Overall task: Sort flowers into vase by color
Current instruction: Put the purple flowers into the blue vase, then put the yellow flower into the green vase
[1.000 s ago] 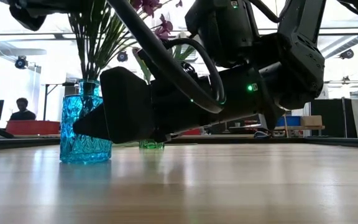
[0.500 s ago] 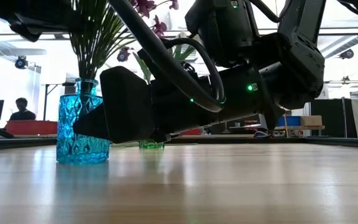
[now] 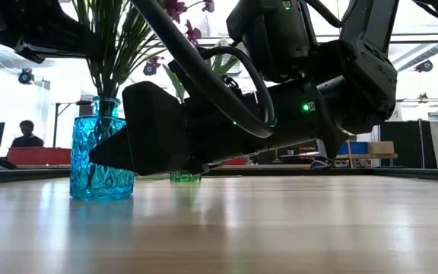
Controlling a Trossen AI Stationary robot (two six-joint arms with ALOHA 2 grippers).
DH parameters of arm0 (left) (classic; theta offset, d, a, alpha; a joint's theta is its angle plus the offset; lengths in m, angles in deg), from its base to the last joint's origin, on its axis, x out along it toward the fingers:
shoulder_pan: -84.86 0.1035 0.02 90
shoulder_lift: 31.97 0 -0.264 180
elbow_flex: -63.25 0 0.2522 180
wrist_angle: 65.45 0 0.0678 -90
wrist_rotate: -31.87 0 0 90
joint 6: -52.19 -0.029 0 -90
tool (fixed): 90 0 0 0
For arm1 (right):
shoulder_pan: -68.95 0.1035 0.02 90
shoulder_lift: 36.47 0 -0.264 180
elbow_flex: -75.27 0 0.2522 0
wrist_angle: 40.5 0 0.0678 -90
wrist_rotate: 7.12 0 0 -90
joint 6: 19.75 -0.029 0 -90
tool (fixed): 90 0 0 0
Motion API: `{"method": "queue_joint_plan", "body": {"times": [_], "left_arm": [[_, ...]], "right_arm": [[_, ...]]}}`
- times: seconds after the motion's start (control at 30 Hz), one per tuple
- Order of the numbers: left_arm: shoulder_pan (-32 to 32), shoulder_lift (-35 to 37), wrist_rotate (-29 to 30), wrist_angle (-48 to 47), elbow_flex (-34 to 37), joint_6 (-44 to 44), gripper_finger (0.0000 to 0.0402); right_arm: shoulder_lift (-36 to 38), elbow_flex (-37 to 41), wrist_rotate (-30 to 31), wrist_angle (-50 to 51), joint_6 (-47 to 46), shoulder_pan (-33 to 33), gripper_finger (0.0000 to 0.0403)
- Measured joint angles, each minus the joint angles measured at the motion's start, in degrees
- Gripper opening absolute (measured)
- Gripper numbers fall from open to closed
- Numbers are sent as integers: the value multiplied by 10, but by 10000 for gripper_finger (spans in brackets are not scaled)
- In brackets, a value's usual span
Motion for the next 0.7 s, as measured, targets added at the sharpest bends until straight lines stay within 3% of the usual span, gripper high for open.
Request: {"method": "queue_joint_plan", "body": {"times": [0.17, 0.5, 0.7], "left_arm": [[0, 10, -8, 1, 1, 1, 28], [-5, 21, -23, 3, 0, -9, 124], [-17, 32, -23, -4, -24, -52, 166]], "right_arm": [[0, 0, 0, 0, -1, 0, 354], [5, 0, 1, 4, -1, 1, 354], [30, 0, 6, 71, -11, 2, 354]]}}
